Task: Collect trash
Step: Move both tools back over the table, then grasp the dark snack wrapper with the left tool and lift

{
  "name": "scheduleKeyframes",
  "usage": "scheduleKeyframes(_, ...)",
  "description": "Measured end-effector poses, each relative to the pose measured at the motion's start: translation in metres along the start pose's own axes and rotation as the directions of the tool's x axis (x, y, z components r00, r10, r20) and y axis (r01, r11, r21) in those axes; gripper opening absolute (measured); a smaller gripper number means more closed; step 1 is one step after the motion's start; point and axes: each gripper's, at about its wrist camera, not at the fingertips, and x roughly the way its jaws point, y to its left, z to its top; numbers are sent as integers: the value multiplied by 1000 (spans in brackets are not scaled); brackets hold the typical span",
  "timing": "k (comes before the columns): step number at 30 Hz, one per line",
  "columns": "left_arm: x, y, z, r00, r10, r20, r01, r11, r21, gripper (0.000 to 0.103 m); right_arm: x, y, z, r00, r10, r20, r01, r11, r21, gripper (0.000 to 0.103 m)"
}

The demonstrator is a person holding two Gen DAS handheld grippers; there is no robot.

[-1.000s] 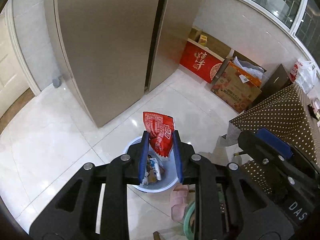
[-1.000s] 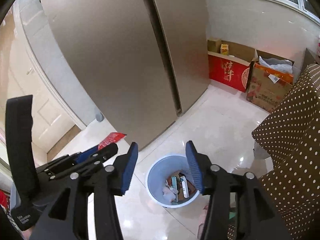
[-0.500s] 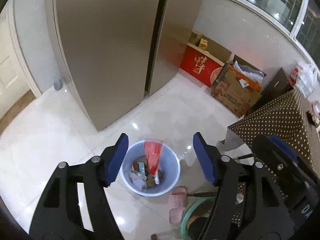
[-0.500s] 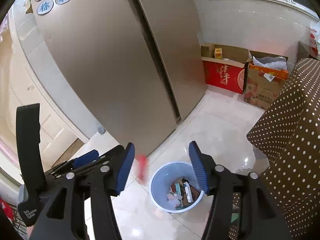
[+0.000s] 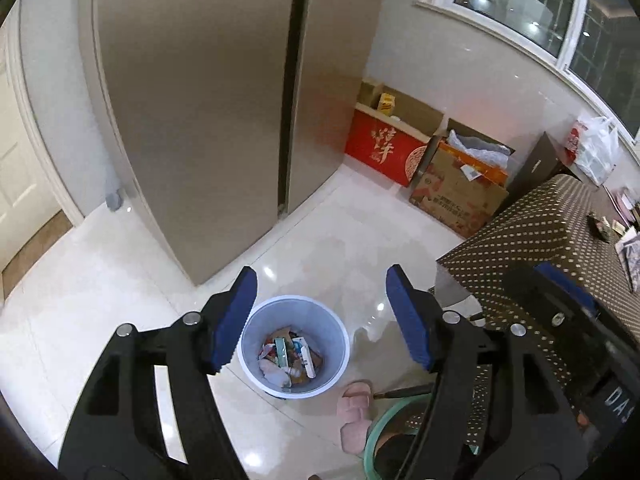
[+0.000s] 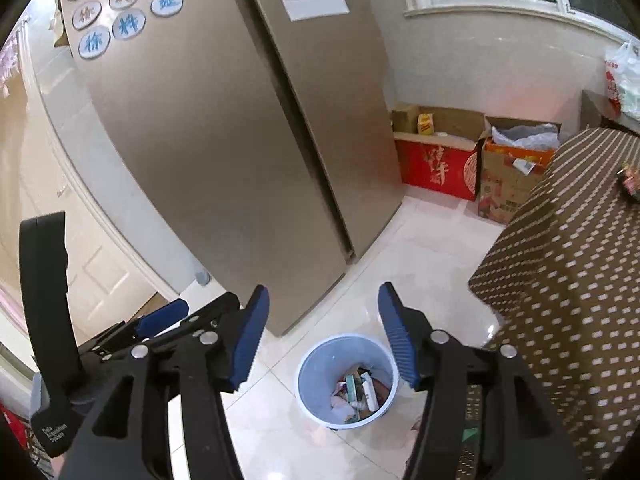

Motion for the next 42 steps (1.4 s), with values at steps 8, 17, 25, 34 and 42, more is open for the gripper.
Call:
scheduleKeyframes(8, -30, -61, 10, 996, -74, 46, 69, 993, 98, 67, -57, -36, 17, 995, -57, 87, 56, 998, 11, 60)
scheduleKeyframes(17, -40, -187, 10, 967, -256, -6, 248, 931, 266, 67, -130, -119, 28, 961, -225, 163, 212, 973, 97, 61)
scheduleKeyframes(25, -25, -293, -4, 933, -350, -86, 356, 853, 382, 67, -171, -208, 16, 921, -350, 169, 305, 921, 241, 61)
scheduleKeyframes(34, 15, -359, -2, 941, -319, -116, 335, 820, 463, 67, -172, -278, 19, 905, -404, 132, 344, 879, 328, 61)
scheduleKeyframes(42, 51, -386, 13, 956, -266, -119, 288, 792, 538, 67, -148, -302, 36, 910, -405, 89, 353, 869, 347, 61)
